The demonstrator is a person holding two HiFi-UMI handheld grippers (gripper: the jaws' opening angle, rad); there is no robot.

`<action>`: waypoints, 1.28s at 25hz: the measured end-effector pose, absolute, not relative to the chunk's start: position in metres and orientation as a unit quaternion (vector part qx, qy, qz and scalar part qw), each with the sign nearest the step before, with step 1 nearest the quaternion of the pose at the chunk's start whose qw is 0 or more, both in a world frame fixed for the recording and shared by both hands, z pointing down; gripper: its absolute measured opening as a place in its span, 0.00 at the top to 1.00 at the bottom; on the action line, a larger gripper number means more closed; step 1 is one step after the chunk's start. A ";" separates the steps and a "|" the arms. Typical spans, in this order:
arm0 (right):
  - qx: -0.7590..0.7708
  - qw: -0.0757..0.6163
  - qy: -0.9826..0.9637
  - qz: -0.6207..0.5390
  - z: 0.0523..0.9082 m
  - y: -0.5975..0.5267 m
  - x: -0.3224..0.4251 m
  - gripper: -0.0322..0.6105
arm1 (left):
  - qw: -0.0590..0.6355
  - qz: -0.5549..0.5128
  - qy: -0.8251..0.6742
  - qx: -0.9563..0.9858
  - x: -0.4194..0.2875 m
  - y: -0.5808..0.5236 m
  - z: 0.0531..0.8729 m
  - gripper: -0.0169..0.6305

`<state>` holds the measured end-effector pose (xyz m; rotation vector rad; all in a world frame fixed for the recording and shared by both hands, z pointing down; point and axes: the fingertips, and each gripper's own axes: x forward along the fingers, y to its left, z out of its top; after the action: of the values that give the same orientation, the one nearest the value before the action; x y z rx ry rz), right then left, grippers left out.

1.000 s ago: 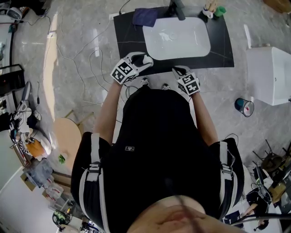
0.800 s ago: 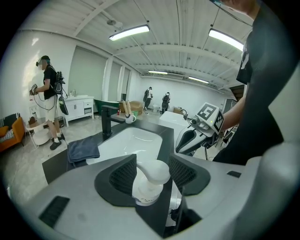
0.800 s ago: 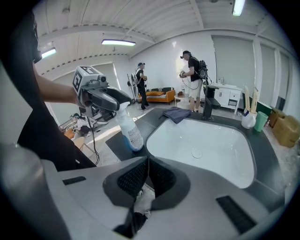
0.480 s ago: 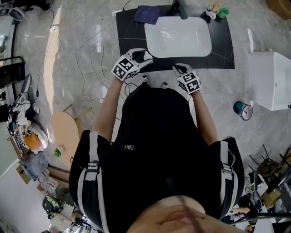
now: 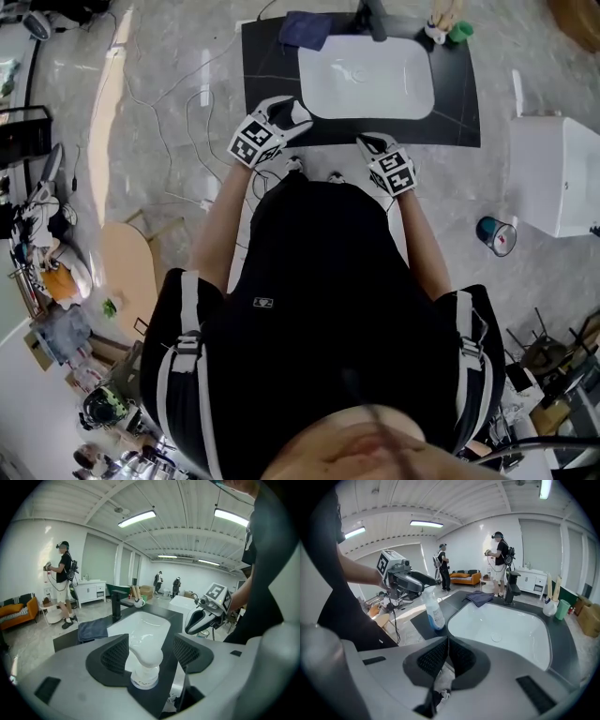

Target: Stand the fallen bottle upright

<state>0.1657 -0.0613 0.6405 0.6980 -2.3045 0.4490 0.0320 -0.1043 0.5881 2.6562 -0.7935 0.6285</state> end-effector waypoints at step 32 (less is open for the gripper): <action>0.204 0.302 -0.928 0.078 0.602 -0.044 0.144 0.86 | 0.207 0.121 -0.511 0.825 -0.017 0.010 0.588 0.95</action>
<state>0.1443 -0.0444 0.6023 0.5409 -2.4616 0.2076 -0.0169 0.0095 0.5881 2.2976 -1.4238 0.3366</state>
